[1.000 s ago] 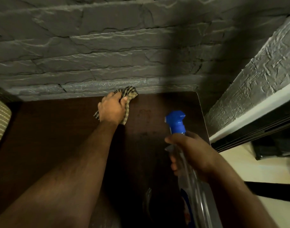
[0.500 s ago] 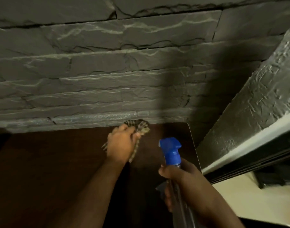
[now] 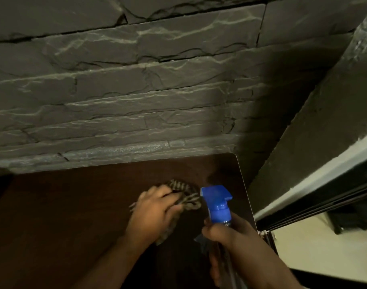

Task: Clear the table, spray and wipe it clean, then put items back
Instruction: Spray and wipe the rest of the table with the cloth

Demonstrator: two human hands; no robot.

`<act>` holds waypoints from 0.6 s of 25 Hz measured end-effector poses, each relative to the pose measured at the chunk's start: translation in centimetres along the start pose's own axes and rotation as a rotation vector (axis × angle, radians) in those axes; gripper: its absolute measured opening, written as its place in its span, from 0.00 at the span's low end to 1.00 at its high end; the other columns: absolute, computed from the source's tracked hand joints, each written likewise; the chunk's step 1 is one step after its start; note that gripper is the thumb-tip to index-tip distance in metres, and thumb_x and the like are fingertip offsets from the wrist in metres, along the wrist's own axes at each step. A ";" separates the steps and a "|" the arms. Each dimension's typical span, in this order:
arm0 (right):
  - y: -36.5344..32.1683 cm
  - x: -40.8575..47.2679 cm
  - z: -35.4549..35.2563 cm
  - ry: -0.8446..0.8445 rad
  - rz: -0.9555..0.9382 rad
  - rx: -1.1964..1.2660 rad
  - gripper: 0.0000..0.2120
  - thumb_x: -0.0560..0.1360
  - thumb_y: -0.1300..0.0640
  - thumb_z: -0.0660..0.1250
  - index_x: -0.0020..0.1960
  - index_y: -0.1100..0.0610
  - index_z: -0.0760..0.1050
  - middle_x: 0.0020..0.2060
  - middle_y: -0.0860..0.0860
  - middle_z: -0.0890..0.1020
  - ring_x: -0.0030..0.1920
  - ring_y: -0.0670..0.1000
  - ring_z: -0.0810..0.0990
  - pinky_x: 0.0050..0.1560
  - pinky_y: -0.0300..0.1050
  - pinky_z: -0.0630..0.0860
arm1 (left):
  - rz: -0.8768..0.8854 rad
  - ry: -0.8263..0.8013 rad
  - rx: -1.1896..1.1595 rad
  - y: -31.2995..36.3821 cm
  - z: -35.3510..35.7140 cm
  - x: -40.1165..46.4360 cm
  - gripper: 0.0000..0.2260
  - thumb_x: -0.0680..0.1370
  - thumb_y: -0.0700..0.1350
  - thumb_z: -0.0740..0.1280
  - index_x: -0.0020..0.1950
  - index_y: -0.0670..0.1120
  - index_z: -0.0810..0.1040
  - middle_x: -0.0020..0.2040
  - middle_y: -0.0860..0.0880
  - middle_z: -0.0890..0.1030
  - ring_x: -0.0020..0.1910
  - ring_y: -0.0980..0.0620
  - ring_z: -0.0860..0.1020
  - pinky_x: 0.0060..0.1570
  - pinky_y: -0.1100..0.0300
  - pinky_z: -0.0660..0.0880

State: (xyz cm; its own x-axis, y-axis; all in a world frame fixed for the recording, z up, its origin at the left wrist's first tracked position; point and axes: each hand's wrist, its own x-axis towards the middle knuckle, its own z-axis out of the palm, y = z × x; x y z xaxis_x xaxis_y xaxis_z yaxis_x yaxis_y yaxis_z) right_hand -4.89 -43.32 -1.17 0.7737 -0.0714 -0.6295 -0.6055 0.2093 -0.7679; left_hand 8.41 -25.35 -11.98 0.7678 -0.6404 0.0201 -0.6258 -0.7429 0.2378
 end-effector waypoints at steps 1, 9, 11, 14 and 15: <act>0.1 -0.1 0.2 -0.007 -0.001 -0.010 0.20 0.53 0.47 0.74 0.43 0.53 0.81 0.34 0.53 0.81 0.40 0.54 0.80 0.46 0.48 0.73 | -0.057 0.021 -0.009 -1.1 -0.5 0.0 0.16 0.79 0.58 0.57 0.61 0.55 0.77 0.54 0.54 0.76 0.52 0.52 0.73 0.51 0.54 0.69; 0.1 -0.7 0.9 -0.052 -0.034 -0.006 0.11 0.59 0.48 0.71 0.40 0.49 0.79 0.32 0.54 0.78 0.36 0.54 0.78 0.41 0.52 0.75 | 0.013 0.049 -0.033 -1.2 -0.6 -2.1 0.18 0.77 0.59 0.56 0.59 0.55 0.79 0.51 0.53 0.77 0.50 0.50 0.75 0.49 0.53 0.72; 0.0 -1.4 1.1 -0.049 -0.035 -0.004 0.15 0.59 0.48 0.71 0.44 0.53 0.78 0.34 0.55 0.77 0.35 0.55 0.77 0.39 0.52 0.75 | -0.141 0.117 -0.005 -4.4 -1.6 -1.3 0.18 0.77 0.57 0.59 0.58 0.50 0.80 0.51 0.49 0.78 0.49 0.47 0.76 0.49 0.52 0.72; 0.6 -1.8 1.5 -0.064 -0.015 0.067 0.16 0.66 0.54 0.71 0.51 0.60 0.75 0.32 0.60 0.74 0.28 0.56 0.75 0.29 0.45 0.74 | -0.395 0.159 0.007 -4.3 -1.5 4.0 0.14 0.78 0.52 0.63 0.60 0.48 0.79 0.53 0.47 0.77 0.52 0.44 0.75 0.52 0.51 0.70; 0.7 -2.1 1.8 -0.071 -0.006 0.089 0.13 0.70 0.57 0.70 0.51 0.62 0.73 0.30 0.60 0.73 0.26 0.56 0.73 0.27 0.44 0.73 | -0.347 0.134 -0.014 -2.7 -1.2 3.6 0.13 0.78 0.52 0.63 0.59 0.50 0.79 0.53 0.48 0.77 0.52 0.45 0.74 0.52 0.51 0.69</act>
State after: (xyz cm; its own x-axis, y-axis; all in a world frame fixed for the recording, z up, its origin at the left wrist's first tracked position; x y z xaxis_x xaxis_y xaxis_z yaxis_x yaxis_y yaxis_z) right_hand -6.60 -41.24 -0.20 0.7906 -0.0046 -0.6123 -0.5839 0.2955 -0.7561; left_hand 13.02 -25.42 -11.34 0.9458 -0.3185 0.0629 -0.3235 -0.9081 0.2660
